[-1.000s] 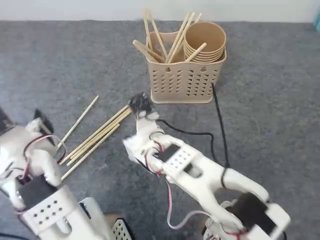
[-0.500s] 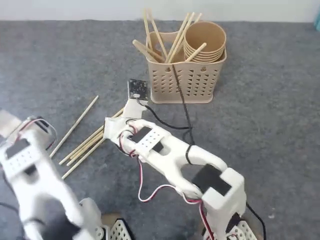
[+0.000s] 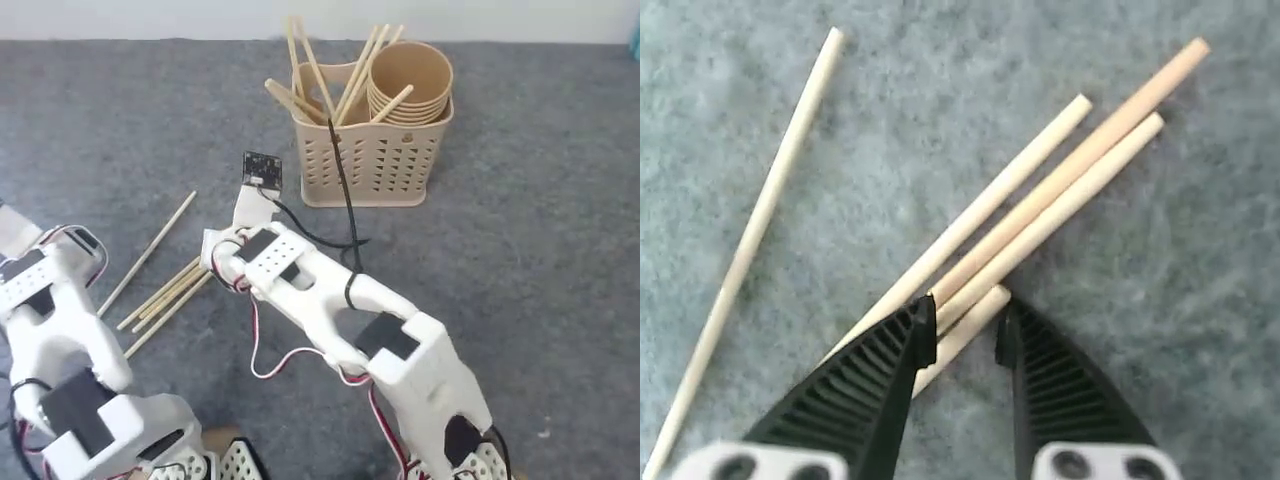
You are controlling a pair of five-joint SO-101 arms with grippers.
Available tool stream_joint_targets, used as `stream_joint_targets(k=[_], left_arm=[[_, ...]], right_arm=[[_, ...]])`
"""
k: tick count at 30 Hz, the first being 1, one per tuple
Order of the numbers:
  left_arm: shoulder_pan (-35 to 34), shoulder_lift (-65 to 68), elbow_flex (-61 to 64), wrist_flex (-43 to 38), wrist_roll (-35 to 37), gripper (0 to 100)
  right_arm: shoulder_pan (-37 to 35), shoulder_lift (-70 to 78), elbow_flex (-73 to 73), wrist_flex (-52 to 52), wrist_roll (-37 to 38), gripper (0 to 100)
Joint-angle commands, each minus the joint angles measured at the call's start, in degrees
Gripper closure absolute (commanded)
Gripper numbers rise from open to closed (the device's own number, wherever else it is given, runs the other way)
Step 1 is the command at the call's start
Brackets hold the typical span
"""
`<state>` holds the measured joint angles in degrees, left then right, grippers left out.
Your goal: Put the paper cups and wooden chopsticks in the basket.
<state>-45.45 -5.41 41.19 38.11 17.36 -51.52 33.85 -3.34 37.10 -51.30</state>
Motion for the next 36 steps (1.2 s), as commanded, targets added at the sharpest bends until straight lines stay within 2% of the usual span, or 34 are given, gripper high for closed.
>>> stream_joint_targets(k=[1,10,19,25,31,36], left_arm=[[0.5,-0.6,-2.9,0.1,0.4,81],[0.6,-0.4,-2.3,0.0,0.2,81],[2.4,-0.4,-1.9,-0.2,0.4,81],[5.5,-3.8,1.6,-3.3,0.0,81],[9.8,-16.5,12.7,-8.6,-5.8,81],[12.1,-24.8,19.6,-11.3,-6.1,81]], right_arm=[[0.0,1.6,-6.7,4.2,-0.6,99.1],[0.6,4.1,-17.2,21.8,-0.4,99.1],[0.7,-8.0,-18.3,34.3,0.1,99.1],[1.0,-16.7,-18.2,39.9,7.7,99.1],[3.6,-24.9,-18.2,43.1,18.6,99.1],[5.3,-34.2,-18.2,47.3,27.0,99.1]])
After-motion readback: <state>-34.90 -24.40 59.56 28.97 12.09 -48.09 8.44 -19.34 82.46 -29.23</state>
